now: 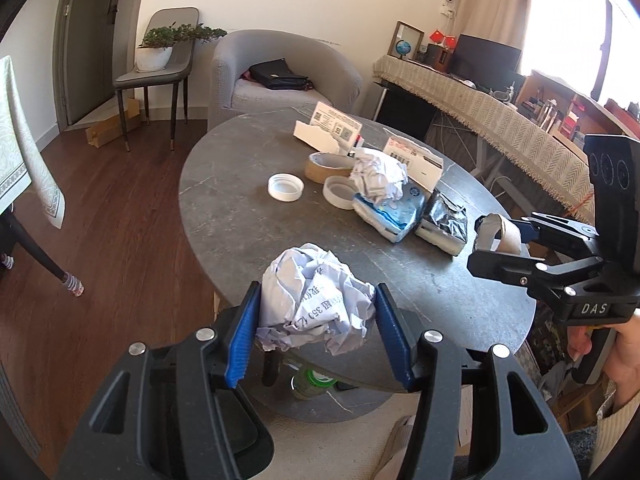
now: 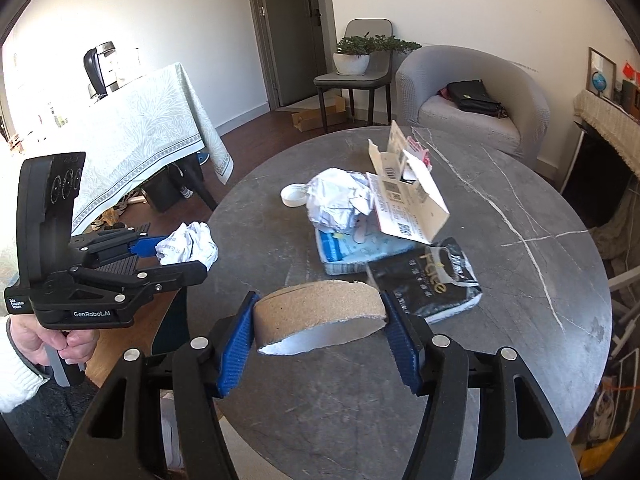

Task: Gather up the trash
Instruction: 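Carry the paper in the left gripper and the cardboard tube in the right gripper over the green bin, then open the left gripper to drop the paper while the right gripper drops the tube into the bin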

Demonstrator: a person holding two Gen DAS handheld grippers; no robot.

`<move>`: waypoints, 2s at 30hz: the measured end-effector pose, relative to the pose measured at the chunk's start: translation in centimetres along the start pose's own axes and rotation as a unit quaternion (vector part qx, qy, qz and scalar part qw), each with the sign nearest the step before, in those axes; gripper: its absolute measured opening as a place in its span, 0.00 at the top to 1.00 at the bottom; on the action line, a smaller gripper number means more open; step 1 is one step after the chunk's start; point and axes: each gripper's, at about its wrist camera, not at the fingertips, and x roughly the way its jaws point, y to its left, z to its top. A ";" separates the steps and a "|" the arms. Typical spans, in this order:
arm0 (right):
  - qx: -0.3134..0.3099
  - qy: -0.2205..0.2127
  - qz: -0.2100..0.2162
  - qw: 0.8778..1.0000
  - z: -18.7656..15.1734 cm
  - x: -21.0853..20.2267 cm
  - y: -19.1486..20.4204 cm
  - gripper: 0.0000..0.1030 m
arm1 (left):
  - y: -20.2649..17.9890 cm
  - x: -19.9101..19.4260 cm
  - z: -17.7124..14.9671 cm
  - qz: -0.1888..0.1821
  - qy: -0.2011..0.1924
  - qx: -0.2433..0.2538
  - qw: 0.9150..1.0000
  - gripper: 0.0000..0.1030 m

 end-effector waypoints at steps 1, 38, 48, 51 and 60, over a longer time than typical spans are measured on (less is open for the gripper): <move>-0.001 0.001 0.005 1.000 0.1 0.4 0.6 0.40 | 0.4 -0.3 0.0 0.004 -0.001 -0.005 1.000 0.43; -0.038 0.030 0.118 0.992 5.4 9.2 14.1 0.40 | 14.4 -0.2 -8.4 0.073 0.109 -0.096 0.987 0.43; -0.055 0.079 0.122 0.988 4.9 12.6 16.9 0.40 | 17.0 0.6 -10.7 0.084 0.149 -0.108 0.979 0.43; -0.055 0.089 0.121 0.987 4.8 13.3 17.4 0.40 | 17.2 0.8 -11.4 0.085 0.158 -0.106 0.978 0.43; -0.054 0.114 0.113 0.986 4.3 15.2 18.1 0.40 | 18.0 0.2 -11.8 0.084 0.153 -0.102 0.979 0.31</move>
